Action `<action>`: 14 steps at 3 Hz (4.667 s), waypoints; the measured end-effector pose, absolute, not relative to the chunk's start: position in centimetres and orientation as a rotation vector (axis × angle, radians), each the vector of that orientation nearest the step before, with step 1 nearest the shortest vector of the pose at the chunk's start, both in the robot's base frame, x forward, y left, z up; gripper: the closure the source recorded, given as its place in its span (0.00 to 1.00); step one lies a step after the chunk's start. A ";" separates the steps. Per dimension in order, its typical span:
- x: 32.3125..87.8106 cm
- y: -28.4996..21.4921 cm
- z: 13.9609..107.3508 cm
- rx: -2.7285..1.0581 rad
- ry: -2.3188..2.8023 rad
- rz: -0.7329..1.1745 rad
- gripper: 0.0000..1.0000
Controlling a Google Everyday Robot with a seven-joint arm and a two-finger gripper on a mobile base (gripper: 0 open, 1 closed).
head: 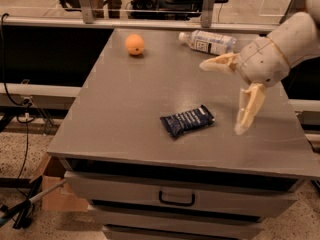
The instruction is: Move rxbar blueberry near orange
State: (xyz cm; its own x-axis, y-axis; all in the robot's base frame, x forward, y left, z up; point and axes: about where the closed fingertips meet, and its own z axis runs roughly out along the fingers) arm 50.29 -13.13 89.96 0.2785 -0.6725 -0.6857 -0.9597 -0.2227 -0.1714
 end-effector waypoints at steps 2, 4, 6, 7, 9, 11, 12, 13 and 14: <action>51.6 -10.0 86.1 -1.993 1.446 0.726 0.00; 52.0 -9.0 83.7 -1.967 1.407 0.782 0.15; 52.1 -9.2 82.9 -1.933 1.434 0.835 0.62; 52.9 -9.6 84.3 -1.866 1.439 0.845 0.85; 59.4 -10.4 88.3 -1.534 1.562 0.669 1.00; 68.1 -9.8 88.3 -1.248 1.778 0.507 1.00; 71.6 -9.0 89.1 -1.193 1.794 0.459 1.00; 73.9 -8.3 88.8 -1.173 1.811 0.440 1.00; 75.3 -7.0 88.0 -1.186 1.816 0.448 1.00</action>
Offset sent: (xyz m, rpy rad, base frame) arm 0.0201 0.0407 -0.0619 0.0325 0.0761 0.0375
